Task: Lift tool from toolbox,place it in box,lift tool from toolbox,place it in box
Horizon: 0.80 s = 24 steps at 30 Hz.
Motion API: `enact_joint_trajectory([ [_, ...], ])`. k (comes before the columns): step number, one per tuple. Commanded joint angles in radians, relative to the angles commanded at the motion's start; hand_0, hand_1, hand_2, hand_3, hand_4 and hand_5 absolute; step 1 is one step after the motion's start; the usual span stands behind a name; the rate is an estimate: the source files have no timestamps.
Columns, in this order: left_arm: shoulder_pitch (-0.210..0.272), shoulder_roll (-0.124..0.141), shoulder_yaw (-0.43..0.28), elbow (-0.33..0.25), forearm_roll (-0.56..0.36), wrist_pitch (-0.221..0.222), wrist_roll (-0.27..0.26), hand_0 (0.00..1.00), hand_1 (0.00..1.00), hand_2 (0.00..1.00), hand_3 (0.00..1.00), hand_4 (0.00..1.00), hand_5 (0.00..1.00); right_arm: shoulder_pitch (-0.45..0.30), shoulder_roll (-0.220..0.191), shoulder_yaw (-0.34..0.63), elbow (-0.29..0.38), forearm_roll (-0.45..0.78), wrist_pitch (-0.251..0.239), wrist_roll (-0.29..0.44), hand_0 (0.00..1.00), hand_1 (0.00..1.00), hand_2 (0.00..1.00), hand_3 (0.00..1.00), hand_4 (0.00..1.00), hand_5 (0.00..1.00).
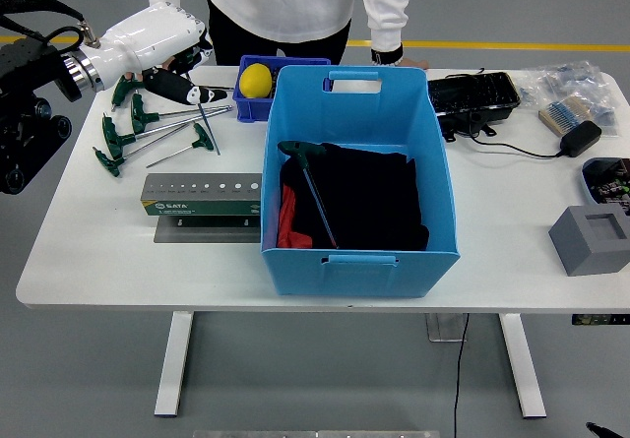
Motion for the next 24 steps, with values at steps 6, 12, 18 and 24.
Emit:
enact_joint_trajectory([
  [6, 0.023, -0.072, -0.043, -0.082, 0.004, -0.056, 0.028, 0.097, 0.002, 0.010, 0.015, 0.788, 0.431, 0.002, 0.000, -0.002, 0.000, 0.001, 0.001, 0.001, 0.617, 0.597, 0.668, 0.541, 0.775, 0.653],
  [12, 0.028, -0.172, -0.069, -0.128, -0.007, -0.094, 0.048, 0.104, 0.002, 0.016, 0.022, 0.785, 0.425, 0.007, 0.001, -0.005, 0.000, 0.004, 0.000, 0.002, 0.617, 0.597, 0.668, 0.541, 0.775, 0.654],
  [18, 0.015, -0.259, -0.016, -0.096, -0.024, -0.115, 0.074, 0.120, 0.002, 0.036, 0.056, 0.776, 0.413, 0.012, 0.000, -0.009, 0.001, 0.010, -0.001, 0.002, 0.617, 0.597, 0.668, 0.541, 0.775, 0.655],
  [24, 0.010, -0.316, 0.078, -0.015, -0.055, -0.145, 0.066, 0.206, 0.112, 0.219, 0.278, 0.798, 0.436, 0.017, -0.003, -0.010, 0.002, 0.009, 0.000, 0.001, 0.618, 0.597, 0.668, 0.541, 0.775, 0.655],
])
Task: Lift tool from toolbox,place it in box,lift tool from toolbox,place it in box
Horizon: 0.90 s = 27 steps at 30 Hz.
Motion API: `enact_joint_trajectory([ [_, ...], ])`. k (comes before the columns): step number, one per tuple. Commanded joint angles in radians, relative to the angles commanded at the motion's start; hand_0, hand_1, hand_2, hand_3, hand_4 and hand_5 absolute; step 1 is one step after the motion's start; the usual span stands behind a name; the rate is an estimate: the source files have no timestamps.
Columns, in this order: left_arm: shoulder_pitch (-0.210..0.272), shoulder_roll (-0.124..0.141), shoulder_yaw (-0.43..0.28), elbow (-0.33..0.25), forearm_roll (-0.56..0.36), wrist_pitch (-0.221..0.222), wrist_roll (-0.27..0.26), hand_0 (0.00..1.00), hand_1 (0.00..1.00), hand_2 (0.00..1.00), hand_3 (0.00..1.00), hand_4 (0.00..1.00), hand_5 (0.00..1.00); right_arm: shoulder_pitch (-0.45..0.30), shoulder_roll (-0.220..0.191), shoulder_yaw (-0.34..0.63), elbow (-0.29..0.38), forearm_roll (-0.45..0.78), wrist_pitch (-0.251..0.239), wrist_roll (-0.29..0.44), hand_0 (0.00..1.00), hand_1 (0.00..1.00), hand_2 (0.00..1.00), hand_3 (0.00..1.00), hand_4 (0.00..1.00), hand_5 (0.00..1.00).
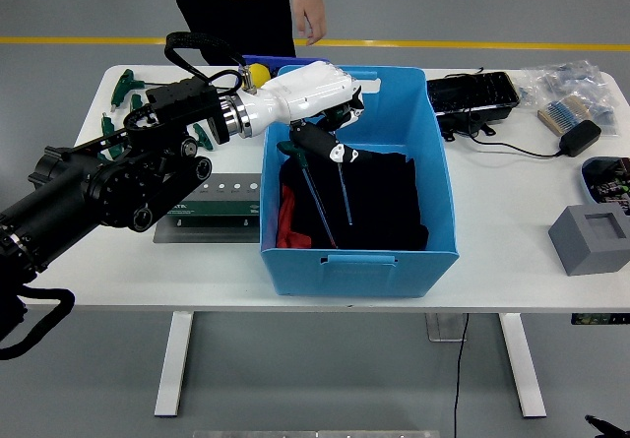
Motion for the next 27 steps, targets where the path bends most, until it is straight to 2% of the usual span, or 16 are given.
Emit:
enact_joint_trajectory([
  [2, 0.001, -0.009, 0.022, 0.016, -0.016, -0.003, -0.010, 0.206, 0.112, 0.219, 0.278, 0.798, 0.436, 0.001, 0.000, -0.001, 0.000, 0.001, 0.000, 0.000, 0.618, 0.597, 0.668, 0.541, 0.775, 0.655],
  [3, 0.002, -0.012, 0.034, 0.023, -0.024, -0.003, -0.015, 0.296, 0.308, 0.443, 0.459, 0.875, 0.533, 0.001, -0.001, 0.000, 0.000, 0.001, 0.000, 0.000, 0.617, 0.597, 0.667, 0.541, 0.775, 0.655],
  [6, 0.005, -0.019, 0.057, 0.036, -0.038, -0.012, -0.024, 0.296, 0.308, 0.443, 0.459, 0.875, 0.533, 0.002, -0.001, 0.000, 0.000, 0.000, 0.000, 0.000, 0.617, 0.597, 0.667, 0.541, 0.775, 0.655],
  [8, 0.008, -0.022, 0.063, 0.042, -0.043, -0.035, -0.026, 0.296, 0.308, 0.443, 0.459, 0.875, 0.533, 0.003, -0.001, 0.001, 0.000, -0.003, 0.001, 0.000, 0.617, 0.597, 0.667, 0.541, 0.775, 0.655],
  [9, 0.009, -0.023, 0.065, 0.044, -0.044, -0.050, -0.028, 0.440, 0.501, 0.620, 0.535, 0.903, 0.580, 0.003, -0.001, 0.001, 0.000, -0.003, 0.001, -0.001, 0.618, 0.597, 0.668, 0.541, 0.774, 0.655],
  [14, 0.008, -0.025, 0.066, 0.053, -0.037, -0.138, -0.027, 0.440, 0.501, 0.620, 0.535, 0.903, 0.580, 0.003, -0.002, 0.002, 0.001, -0.004, 0.002, -0.001, 0.618, 0.597, 0.668, 0.541, 0.774, 0.655],
  [15, 0.008, -0.025, 0.066, 0.055, -0.040, -0.160, -0.028, 0.569, 0.625, 0.709, 0.588, 0.916, 0.606, 0.004, -0.002, 0.001, 0.001, -0.004, 0.002, -0.001, 0.618, 0.597, 0.667, 0.541, 0.773, 0.655],
  [19, 0.006, -0.024, 0.066, 0.055, -0.040, -0.208, -0.032, 0.569, 0.625, 0.709, 0.588, 0.916, 0.606, 0.004, -0.002, 0.000, 0.000, -0.003, 0.002, -0.001, 0.618, 0.597, 0.667, 0.541, 0.773, 0.655],
  [20, 0.005, -0.024, 0.066, 0.056, -0.037, -0.215, -0.031, 0.569, 0.625, 0.709, 0.588, 0.916, 0.606, 0.004, -0.002, 0.000, 0.001, -0.001, 0.001, 0.000, 0.618, 0.597, 0.667, 0.541, 0.773, 0.655],
  [21, 0.005, -0.023, 0.065, 0.057, -0.033, -0.219, -0.030, 0.658, 0.678, 0.754, 0.611, 0.923, 0.618, 0.005, -0.002, -0.001, 0.001, 0.000, 0.001, 0.000, 0.618, 0.598, 0.667, 0.540, 0.772, 0.656],
  [26, 0.003, -0.020, 0.057, 0.063, -0.023, -0.234, -0.029, 0.658, 0.678, 0.754, 0.611, 0.923, 0.618, 0.004, -0.003, -0.002, 0.001, 0.003, 0.001, 0.000, 0.618, 0.598, 0.667, 0.540, 0.772, 0.656],
  [27, 0.004, -0.020, 0.055, 0.064, -0.021, -0.235, -0.029, 0.730, 0.734, 0.792, 0.613, 0.929, 0.626, 0.004, -0.002, -0.002, 0.001, 0.002, 0.001, 0.000, 0.619, 0.597, 0.667, 0.540, 0.771, 0.657],
])
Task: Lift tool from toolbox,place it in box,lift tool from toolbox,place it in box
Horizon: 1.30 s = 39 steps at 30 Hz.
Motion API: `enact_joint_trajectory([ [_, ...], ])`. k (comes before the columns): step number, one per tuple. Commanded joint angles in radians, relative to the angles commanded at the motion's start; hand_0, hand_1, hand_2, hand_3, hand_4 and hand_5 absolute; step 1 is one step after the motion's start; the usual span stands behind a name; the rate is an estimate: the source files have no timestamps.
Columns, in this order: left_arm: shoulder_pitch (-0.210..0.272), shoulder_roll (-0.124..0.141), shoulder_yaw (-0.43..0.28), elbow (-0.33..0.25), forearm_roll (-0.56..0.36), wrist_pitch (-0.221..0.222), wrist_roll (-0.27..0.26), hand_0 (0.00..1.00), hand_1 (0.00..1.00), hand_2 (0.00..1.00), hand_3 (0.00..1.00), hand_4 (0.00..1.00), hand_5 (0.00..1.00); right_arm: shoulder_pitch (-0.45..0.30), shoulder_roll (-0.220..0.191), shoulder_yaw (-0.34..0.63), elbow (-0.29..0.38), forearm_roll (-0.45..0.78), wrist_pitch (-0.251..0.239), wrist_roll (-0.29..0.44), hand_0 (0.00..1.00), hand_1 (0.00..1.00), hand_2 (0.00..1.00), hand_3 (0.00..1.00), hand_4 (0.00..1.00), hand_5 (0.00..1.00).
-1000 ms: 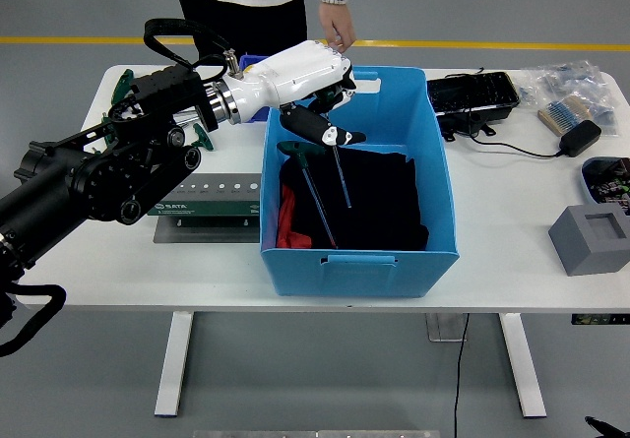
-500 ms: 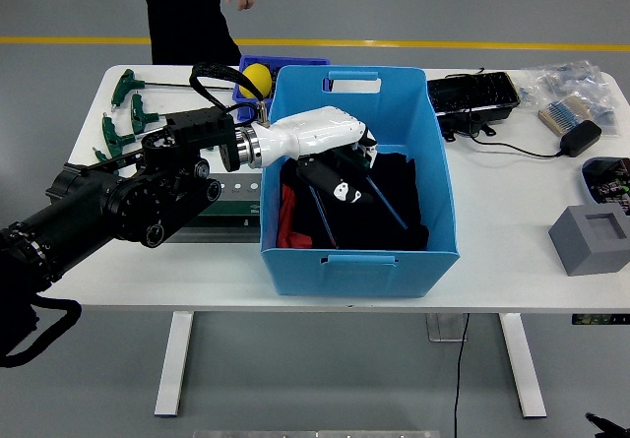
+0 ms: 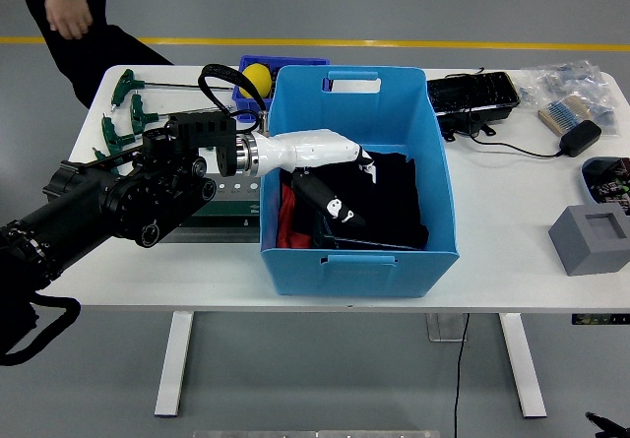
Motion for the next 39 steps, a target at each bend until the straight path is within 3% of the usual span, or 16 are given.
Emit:
enact_joint_trajectory([
  [5, 0.011, 0.002, -0.021, -0.003, 0.000, 0.008, 0.003, 0.730, 0.734, 0.792, 0.613, 0.929, 0.626, -0.004, 0.001, 0.003, 0.000, -0.007, 0.001, -0.002, 0.619, 0.597, 0.667, 0.540, 0.771, 0.657],
  [6, 0.014, 0.003, -0.028, -0.005, 0.001, 0.009, 0.005, 0.800, 0.799, 0.866, 0.638, 0.934, 0.634, -0.005, 0.001, 0.004, 0.000, -0.008, 0.001, -0.002, 0.619, 0.598, 0.668, 0.540, 0.771, 0.656],
  [7, 0.022, 0.004, -0.043, -0.009, 0.003, 0.013, 0.008, 0.800, 0.799, 0.866, 0.638, 0.934, 0.634, -0.007, 0.001, 0.006, 0.000, -0.009, 0.001, -0.002, 0.619, 0.598, 0.668, 0.540, 0.771, 0.656],
  [12, 0.092, 0.017, -0.173, -0.058, -0.017, 0.043, 0.041, 0.800, 0.799, 0.866, 0.638, 0.934, 0.634, -0.011, 0.002, 0.006, 0.000, -0.008, 0.000, -0.001, 0.619, 0.598, 0.668, 0.540, 0.771, 0.656],
  [13, 0.113, 0.021, -0.211, -0.074, -0.034, 0.043, 0.049, 0.756, 0.735, 0.804, 0.652, 0.937, 0.642, -0.012, 0.003, 0.006, 0.000, -0.008, 0.000, -0.001, 0.619, 0.598, 0.667, 0.540, 0.771, 0.658],
  [14, 0.137, 0.025, -0.249, -0.095, -0.056, 0.036, 0.065, 0.756, 0.735, 0.804, 0.652, 0.937, 0.642, -0.014, 0.003, 0.006, 0.000, -0.007, -0.001, 0.000, 0.619, 0.598, 0.667, 0.540, 0.771, 0.658],
  [18, 0.240, 0.029, -0.400, -0.186, -0.138, -0.017, 0.149, 0.756, 0.735, 0.804, 0.652, 0.937, 0.642, -0.018, 0.004, 0.006, -0.002, -0.006, -0.001, 0.002, 0.619, 0.598, 0.667, 0.540, 0.771, 0.658],
  [19, 0.269, 0.028, -0.442, -0.213, -0.156, -0.024, 0.173, 0.658, 0.665, 0.724, 0.655, 0.938, 0.674, -0.019, 0.005, 0.008, -0.002, -0.009, -0.001, 0.002, 0.619, 0.599, 0.667, 0.540, 0.770, 0.660],
  [23, 0.384, 0.018, -0.594, -0.312, -0.269, -0.026, 0.287, 0.658, 0.665, 0.724, 0.655, 0.938, 0.674, -0.023, 0.006, 0.014, -0.003, -0.023, 0.002, 0.001, 0.619, 0.599, 0.667, 0.540, 0.770, 0.660],
  [24, 0.416, 0.017, -0.626, -0.336, -0.312, -0.023, 0.325, 0.619, 0.635, 0.707, 0.657, 0.927, 0.690, -0.024, 0.007, 0.015, -0.003, -0.025, 0.002, 0.001, 0.619, 0.597, 0.667, 0.540, 0.770, 0.659],
  [30, 0.571, 0.017, -0.746, -0.457, -0.551, -0.024, 0.522, 0.626, 0.634, 0.706, 0.654, 0.908, 0.698, -0.026, 0.011, 0.011, -0.004, -0.014, -0.001, 0.004, 0.619, 0.598, 0.667, 0.540, 0.769, 0.659],
  [34, 0.655, -0.002, -0.835, -0.538, -0.658, 0.033, 0.634, 0.626, 0.634, 0.706, 0.654, 0.908, 0.698, -0.026, 0.012, 0.007, -0.005, -0.004, -0.003, 0.007, 0.619, 0.598, 0.667, 0.540, 0.769, 0.659],
  [39, 0.723, -0.024, -0.933, -0.615, -0.661, 0.069, 0.666, 0.627, 0.632, 0.709, 0.663, 0.907, 0.697, -0.027, 0.014, 0.008, -0.007, -0.003, -0.003, 0.009, 0.618, 0.598, 0.667, 0.539, 0.768, 0.659],
])
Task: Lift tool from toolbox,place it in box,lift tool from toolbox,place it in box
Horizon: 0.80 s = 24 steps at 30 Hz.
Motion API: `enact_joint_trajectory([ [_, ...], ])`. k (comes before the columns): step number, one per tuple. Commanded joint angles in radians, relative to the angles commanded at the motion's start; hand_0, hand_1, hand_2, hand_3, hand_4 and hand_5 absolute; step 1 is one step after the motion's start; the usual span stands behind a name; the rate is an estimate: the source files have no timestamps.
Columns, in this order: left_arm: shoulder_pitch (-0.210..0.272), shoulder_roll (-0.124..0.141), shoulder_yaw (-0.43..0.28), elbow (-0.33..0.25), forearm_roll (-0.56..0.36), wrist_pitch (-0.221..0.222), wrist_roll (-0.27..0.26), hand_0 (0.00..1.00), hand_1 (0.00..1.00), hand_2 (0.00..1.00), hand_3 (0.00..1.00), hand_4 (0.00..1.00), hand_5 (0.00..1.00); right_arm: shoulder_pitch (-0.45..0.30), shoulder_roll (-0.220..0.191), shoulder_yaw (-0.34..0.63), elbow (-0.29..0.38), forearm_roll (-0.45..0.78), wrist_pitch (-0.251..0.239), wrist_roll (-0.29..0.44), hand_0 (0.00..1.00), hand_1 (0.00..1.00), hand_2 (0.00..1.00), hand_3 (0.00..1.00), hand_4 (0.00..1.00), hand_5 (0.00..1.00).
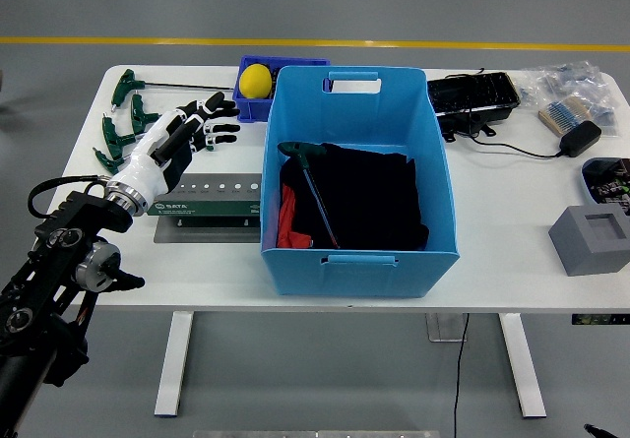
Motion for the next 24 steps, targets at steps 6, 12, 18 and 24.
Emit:
enact_joint_trajectory([
  [6, 0.078, -0.006, -0.078, -0.059, -0.009, 0.011, -0.028, 0.633, 0.634, 0.715, 0.673, 0.914, 0.720, -0.001, 0.001, 0.002, -0.001, -0.003, 0.001, 0.000, 0.617, 0.595, 0.667, 0.539, 0.768, 0.659],
  [12, 0.133, -0.011, -0.108, -0.089, -0.029, 0.051, -0.032, 0.640, 0.651, 0.718, 0.675, 0.908, 0.739, -0.002, 0.003, 0.003, -0.002, -0.002, 0.000, -0.001, 0.615, 0.595, 0.667, 0.539, 0.768, 0.659],
  [18, 0.174, -0.011, -0.098, -0.117, -0.032, 0.083, -0.093, 0.668, 0.708, 0.738, 0.678, 0.895, 0.727, -0.001, 0.004, 0.005, -0.003, -0.005, 0.000, 0.000, 0.614, 0.595, 0.668, 0.539, 0.769, 0.659],
  [24, 0.212, 0.013, -0.070, -0.119, -0.082, 0.110, -0.168, 0.724, 0.752, 0.770, 0.689, 0.869, 0.701, 0.001, 0.003, -0.001, -0.004, 0.008, -0.001, 0.004, 0.615, 0.594, 0.667, 0.539, 0.769, 0.660],
])
